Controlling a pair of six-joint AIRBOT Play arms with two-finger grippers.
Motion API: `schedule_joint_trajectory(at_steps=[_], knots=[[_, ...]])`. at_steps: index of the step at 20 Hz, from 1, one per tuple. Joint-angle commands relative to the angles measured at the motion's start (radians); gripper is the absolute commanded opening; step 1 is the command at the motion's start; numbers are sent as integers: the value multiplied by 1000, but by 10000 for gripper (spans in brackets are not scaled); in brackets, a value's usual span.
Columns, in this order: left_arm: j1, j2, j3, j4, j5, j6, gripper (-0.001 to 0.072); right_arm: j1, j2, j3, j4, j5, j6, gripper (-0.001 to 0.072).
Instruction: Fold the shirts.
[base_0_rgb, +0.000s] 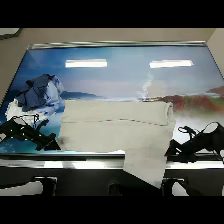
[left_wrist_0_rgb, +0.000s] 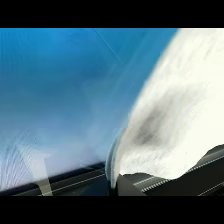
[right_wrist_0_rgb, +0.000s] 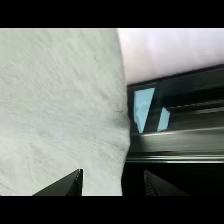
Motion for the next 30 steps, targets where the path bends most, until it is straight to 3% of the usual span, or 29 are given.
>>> schedule_joint_trajectory(at_steps=[1, 4, 6, 7, 8, 9, 13, 18, 25, 30], knots=[[0, -1, 0, 1, 37, 1, 25, 0, 18, -123, 84, -84, -27, 498], [0, -1, 0, 1, 35, 1, 25, 0, 18, -151, 82, -106, -23, 488], [0, -1, 0, 1, 35, 1, 25, 0, 17, -151, 91, -107, -16, 421], [0, -1, 0, 1, 35, 1, 25, 0, 17, -151, 101, -93, -16, 343], [0, -1, 0, 1, 29, 1, 25, 0, 18, -150, 110, -69, -23, 104], [0, 0, 3, 1, 23, 2, 24, 0, 19, -150, 110, -50, -33, 54], [0, 82, 94, -57, -11, 35, 22, 0, 59, -48, 150, -23, -50, 49], [-30, 97, 355, -150, -3, -28, 19, 0, 26, 313, 172, -85, 69, 48], [-168, -232, 782, -150, 61, -151, 21, 166, -355, 723, 247, -336, 92, 50], [-181, -431, 963, -150, 27, -238, 21, 179, -515, 809, 246, -422, 164, 51]])
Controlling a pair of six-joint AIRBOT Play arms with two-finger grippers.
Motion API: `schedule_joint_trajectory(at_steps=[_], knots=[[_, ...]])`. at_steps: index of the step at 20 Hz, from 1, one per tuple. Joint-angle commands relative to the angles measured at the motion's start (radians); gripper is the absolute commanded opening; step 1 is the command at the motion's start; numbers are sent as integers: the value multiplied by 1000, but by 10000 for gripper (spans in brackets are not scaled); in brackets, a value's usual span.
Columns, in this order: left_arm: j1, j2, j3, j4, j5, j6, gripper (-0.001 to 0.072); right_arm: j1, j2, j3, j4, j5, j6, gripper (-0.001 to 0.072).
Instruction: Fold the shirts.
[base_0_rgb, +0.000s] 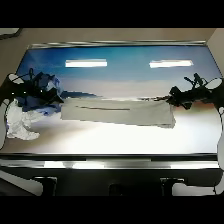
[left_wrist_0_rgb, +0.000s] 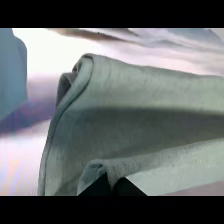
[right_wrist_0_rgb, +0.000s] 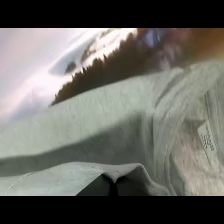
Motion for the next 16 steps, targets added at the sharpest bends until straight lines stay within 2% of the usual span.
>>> schedule_joint_trajectory(at_steps=[1, 5, 6, 7, 8, 9, 11, 16], knots=[[-12, -133, 94, -1, -18, -56, 21, 16, -105, 53, 0, -71, 32, 52], [-14, -205, 93, -1, -43, -71, 22, 17, -149, 53, -3, -42, 23, 54], [-14, -207, 93, -2, -43, -79, 50, 17, -150, 53, -3, -37, 22, 66], [-12, -205, 98, -3, -51, -82, 305, 15, -145, 54, -1, -34, 23, 183], [-8, -205, 119, -2, -83, -82, 622, 14, -132, 57, -2, -10, 6, 538], [-3, -203, 146, -2, -119, -77, 655, 7, -119, 71, 10, 34, -66, 694], [7, -171, 198, -1, -161, -39, 655, -51, -104, 110, 8, 152, -120, 699], [10, -18, 213, -2, -138, -27, 654, -267, -135, 80, 2, 327, -111, 702]])
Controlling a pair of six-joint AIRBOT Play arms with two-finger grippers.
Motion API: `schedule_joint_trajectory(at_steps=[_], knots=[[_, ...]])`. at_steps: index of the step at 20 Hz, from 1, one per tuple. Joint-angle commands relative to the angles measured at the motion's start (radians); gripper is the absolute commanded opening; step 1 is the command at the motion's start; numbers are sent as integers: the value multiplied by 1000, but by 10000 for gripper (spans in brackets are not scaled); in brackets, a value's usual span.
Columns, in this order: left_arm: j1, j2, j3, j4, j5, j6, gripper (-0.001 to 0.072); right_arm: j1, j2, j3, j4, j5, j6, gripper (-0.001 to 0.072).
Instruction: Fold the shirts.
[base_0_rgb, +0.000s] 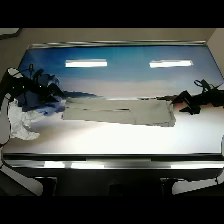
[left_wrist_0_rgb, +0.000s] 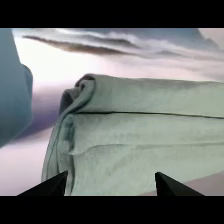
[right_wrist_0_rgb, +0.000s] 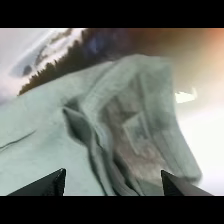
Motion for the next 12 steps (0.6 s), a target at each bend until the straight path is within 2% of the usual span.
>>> schedule_joint_trajectory(at_steps=[1, 7, 12], knots=[[0, 92, 14, 0, -8, 15, 654, -113, -31, -27, -1, 126, -34, 702], [-31, 175, 14, 0, -8, 11, 653, -141, -153, -36, 94, 119, -146, 702], [-81, 179, 14, 0, -10, -5, 653, -140, -262, -36, 240, 127, -154, 702]])
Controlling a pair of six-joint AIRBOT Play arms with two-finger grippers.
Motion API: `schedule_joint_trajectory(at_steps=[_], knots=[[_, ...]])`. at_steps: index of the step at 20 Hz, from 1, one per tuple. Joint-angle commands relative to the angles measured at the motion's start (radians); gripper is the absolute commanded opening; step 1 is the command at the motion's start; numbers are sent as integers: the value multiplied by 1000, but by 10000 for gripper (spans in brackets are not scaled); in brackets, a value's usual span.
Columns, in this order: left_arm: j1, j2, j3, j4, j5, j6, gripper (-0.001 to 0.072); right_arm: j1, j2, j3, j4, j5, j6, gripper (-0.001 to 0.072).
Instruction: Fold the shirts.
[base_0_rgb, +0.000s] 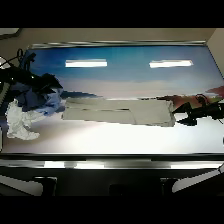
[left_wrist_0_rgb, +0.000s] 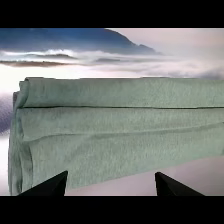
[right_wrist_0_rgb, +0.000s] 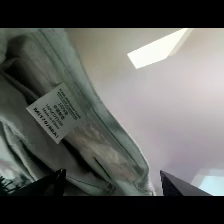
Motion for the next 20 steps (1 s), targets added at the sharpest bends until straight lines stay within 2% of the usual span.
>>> schedule_joint_trajectory(at_steps=[1, 4, 9, 13, 16, 18, 19, 20], knots=[[-36, 8, 1, 0, 0, -10, 653, 0, -72, -2, 145, -1, -60, 702], [-60, 8, 1, 0, -14, -10, 653, 0, -75, -2, 294, 31, -160, 702], [-65, 8, 1, 0, -38, -10, 652, 0, -75, -2, 365, 122, -215, 701], [-65, 8, 1, 0, -43, -10, 653, 1, -75, -2, 362, 157, -219, 698], [-65, 8, 1, 0, -43, -10, 653, 34, -75, -2, 239, 101, -164, 686], [-65, 8, 1, 0, -43, -10, 652, 80, -74, -2, 134, 24, -113, 599], [-65, 8, 1, 0, -43, -10, 641, 103, -71, -2, 113, -14, -92, 519], [-66, 8, 1, -1, -44, -10, 603, 126, -61, -2, 111, -52, -79, 368]])
